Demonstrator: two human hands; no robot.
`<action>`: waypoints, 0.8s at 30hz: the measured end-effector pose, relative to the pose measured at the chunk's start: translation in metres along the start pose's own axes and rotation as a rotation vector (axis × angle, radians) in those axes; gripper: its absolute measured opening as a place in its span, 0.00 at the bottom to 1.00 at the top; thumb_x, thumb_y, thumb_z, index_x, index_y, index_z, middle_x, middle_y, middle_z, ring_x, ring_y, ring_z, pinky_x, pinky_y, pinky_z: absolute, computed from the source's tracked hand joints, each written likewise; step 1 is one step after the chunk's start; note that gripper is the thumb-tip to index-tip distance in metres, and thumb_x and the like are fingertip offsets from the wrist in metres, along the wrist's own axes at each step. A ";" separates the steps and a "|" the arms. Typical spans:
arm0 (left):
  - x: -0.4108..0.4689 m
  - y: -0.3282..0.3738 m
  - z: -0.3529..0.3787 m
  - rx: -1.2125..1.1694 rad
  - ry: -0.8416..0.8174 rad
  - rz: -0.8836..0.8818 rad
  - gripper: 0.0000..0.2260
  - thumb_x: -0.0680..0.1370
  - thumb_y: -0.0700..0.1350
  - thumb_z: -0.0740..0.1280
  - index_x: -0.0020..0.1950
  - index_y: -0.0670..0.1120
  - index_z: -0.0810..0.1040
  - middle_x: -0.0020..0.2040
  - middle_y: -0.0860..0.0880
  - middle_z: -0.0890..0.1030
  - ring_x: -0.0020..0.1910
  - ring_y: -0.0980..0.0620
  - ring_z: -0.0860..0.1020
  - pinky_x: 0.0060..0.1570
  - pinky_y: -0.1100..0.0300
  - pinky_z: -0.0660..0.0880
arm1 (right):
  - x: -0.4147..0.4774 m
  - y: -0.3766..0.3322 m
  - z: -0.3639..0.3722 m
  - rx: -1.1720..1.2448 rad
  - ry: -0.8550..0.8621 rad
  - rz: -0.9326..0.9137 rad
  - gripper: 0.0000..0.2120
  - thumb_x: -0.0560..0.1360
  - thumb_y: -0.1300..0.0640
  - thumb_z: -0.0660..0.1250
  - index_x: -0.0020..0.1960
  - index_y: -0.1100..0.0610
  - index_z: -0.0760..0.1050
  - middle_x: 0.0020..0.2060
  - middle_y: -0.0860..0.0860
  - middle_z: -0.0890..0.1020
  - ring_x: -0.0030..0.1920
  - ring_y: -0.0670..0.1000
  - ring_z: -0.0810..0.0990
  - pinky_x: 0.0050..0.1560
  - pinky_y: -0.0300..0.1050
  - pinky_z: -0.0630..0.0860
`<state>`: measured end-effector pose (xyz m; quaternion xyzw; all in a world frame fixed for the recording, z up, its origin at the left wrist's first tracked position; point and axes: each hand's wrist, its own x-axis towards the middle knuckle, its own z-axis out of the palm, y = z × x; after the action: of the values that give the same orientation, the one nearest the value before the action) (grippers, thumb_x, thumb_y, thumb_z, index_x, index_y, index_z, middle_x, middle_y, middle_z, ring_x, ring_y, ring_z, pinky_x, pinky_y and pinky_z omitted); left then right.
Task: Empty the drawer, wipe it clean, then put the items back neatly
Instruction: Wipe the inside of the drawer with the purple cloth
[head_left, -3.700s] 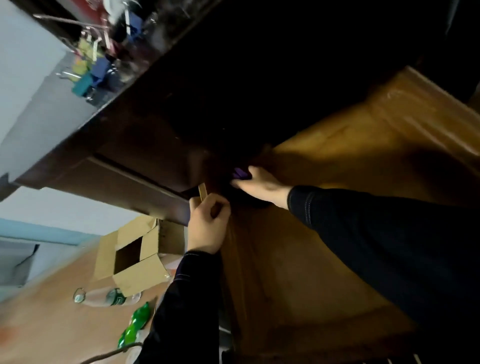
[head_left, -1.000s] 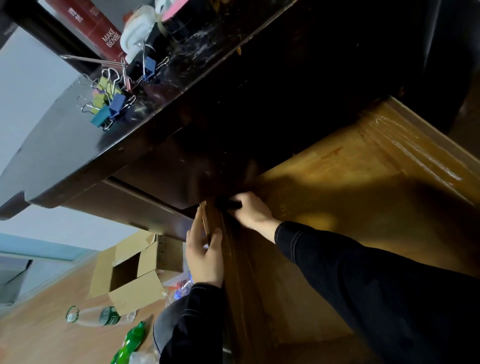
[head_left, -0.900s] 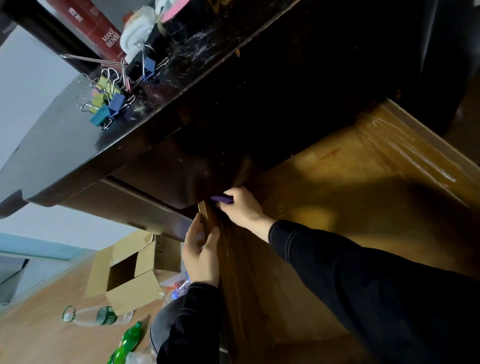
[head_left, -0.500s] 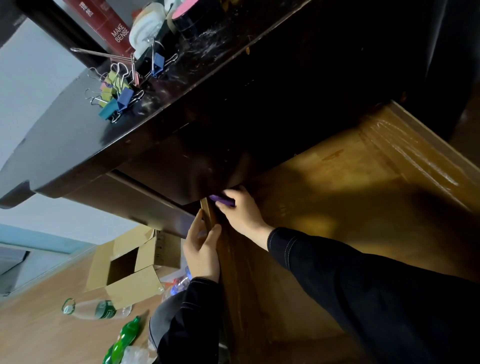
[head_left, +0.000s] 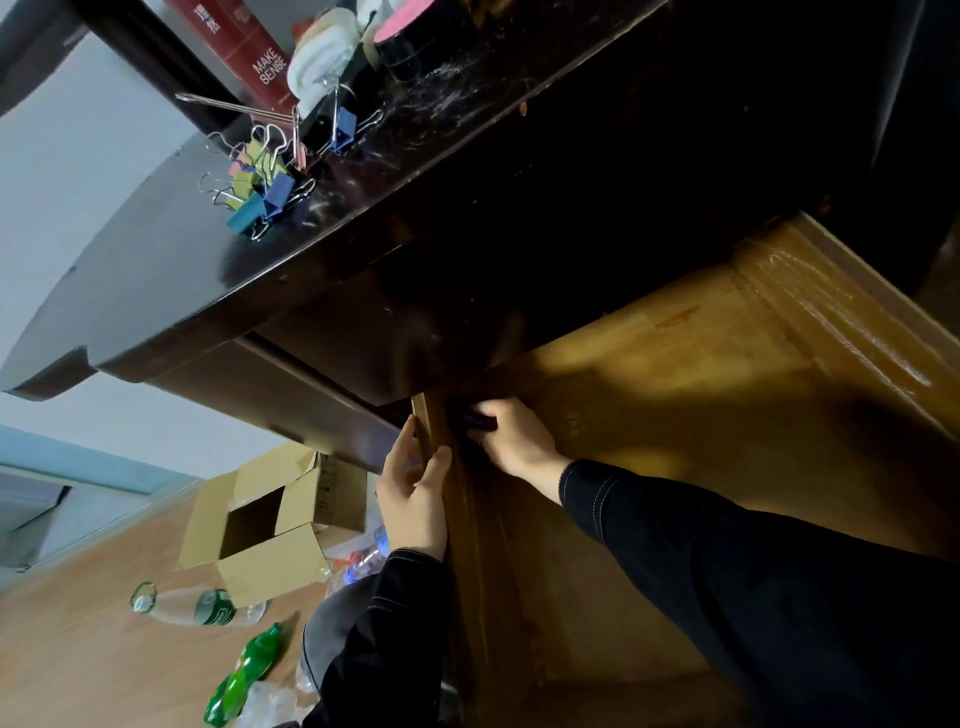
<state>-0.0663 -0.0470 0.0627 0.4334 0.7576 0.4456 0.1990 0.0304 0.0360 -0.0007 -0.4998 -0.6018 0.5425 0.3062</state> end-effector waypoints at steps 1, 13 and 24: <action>0.000 0.000 0.000 0.009 -0.002 0.012 0.21 0.80 0.42 0.68 0.73 0.49 0.73 0.61 0.44 0.80 0.56 0.48 0.78 0.59 0.47 0.77 | 0.001 -0.003 -0.002 0.004 -0.008 0.016 0.15 0.80 0.58 0.66 0.67 0.54 0.78 0.63 0.55 0.80 0.61 0.58 0.79 0.60 0.54 0.78; 0.004 -0.004 0.000 0.032 0.037 0.064 0.15 0.84 0.44 0.61 0.70 0.45 0.75 0.61 0.51 0.79 0.62 0.51 0.77 0.65 0.58 0.73 | 0.003 -0.003 -0.001 0.033 0.003 -0.012 0.18 0.80 0.57 0.67 0.70 0.50 0.75 0.65 0.52 0.78 0.61 0.55 0.79 0.58 0.49 0.78; 0.004 -0.003 0.001 0.059 0.056 0.089 0.15 0.84 0.42 0.61 0.70 0.44 0.76 0.60 0.51 0.79 0.60 0.55 0.76 0.60 0.66 0.71 | -0.009 -0.005 -0.006 0.014 -0.057 0.061 0.15 0.81 0.55 0.66 0.67 0.50 0.78 0.60 0.51 0.81 0.56 0.55 0.81 0.56 0.54 0.80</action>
<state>-0.0686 -0.0439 0.0602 0.4598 0.7556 0.4435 0.1448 0.0374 0.0302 0.0073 -0.5001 -0.5910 0.5697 0.2758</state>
